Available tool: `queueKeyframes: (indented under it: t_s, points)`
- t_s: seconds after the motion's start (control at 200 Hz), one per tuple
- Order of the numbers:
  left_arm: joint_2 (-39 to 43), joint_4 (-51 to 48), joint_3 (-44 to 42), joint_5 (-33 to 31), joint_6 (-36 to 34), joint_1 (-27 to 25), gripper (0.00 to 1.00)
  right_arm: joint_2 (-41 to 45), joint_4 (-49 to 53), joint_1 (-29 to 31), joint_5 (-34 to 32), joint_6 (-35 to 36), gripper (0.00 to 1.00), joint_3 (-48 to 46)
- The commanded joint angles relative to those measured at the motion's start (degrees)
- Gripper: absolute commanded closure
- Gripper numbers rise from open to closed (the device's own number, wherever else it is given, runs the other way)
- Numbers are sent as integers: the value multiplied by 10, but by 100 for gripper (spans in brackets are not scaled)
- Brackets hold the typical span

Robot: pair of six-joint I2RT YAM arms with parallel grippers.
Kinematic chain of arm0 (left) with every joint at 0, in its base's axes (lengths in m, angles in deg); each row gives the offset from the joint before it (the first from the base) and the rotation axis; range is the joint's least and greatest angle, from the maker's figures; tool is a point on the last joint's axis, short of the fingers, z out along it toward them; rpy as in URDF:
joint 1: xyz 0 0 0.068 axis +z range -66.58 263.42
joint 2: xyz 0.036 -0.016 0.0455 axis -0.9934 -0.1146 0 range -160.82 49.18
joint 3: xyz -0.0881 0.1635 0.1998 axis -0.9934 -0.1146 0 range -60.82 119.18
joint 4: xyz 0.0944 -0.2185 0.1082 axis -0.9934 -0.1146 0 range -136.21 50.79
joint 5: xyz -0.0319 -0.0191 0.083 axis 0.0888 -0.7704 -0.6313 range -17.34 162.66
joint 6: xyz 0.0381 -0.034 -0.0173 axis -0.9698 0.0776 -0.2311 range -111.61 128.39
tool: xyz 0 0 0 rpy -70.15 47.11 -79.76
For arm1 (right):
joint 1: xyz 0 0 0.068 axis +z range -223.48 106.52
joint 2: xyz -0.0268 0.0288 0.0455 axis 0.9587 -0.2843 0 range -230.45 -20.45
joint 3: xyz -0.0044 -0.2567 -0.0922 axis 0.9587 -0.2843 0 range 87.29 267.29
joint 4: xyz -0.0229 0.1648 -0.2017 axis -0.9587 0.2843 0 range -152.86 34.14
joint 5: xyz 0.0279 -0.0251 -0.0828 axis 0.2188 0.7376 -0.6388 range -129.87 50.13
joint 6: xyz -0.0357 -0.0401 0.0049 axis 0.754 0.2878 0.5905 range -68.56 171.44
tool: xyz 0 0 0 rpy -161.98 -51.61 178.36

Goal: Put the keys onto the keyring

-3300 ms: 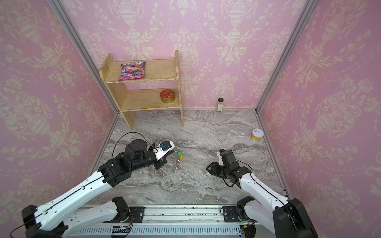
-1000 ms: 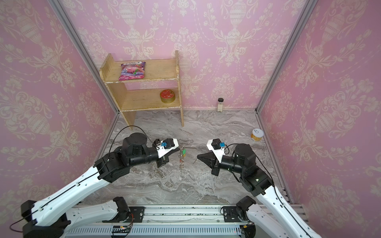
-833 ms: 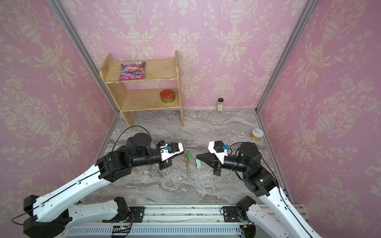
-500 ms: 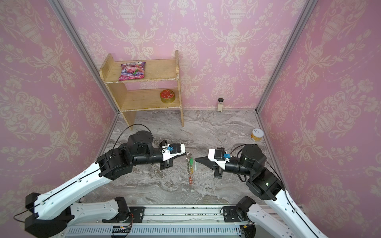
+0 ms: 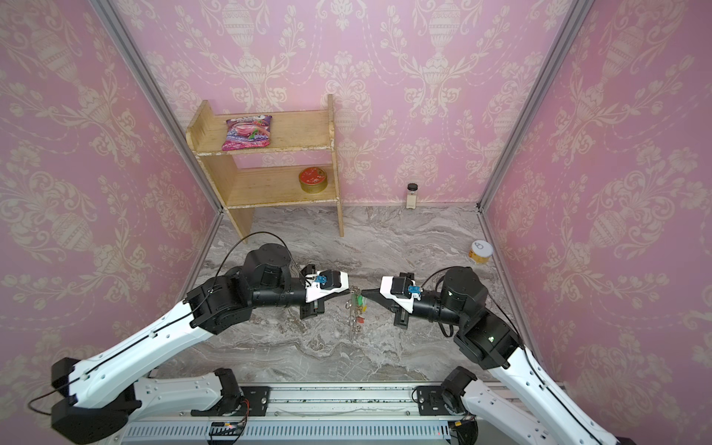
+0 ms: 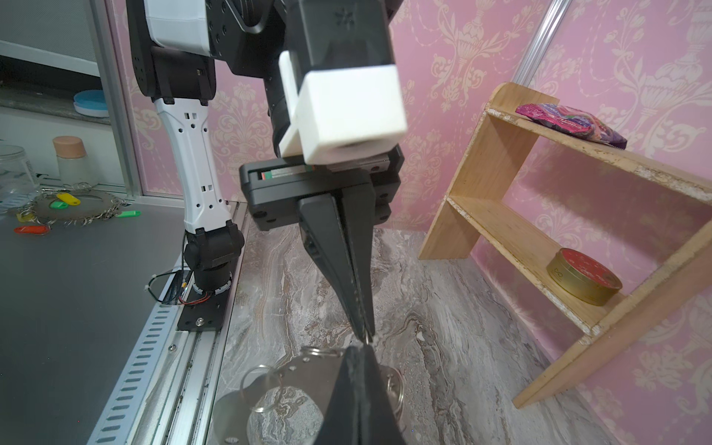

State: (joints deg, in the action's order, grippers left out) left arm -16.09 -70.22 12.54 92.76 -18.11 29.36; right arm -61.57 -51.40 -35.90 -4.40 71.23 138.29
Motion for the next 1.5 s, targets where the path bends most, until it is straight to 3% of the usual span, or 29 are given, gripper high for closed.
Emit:
queueKeyframes:
  t_s: [0.0,0.816,1.491]
  points:
    - [14,12,3,23,0,5,100,-5,8,11,-18,23,100,1]
    - [15,-3,6,35,4,8,100,2,5,27,-40,31,100,2]
    - [17,-1,4,28,3,9,100,-5,10,28,-16,25,100,9]
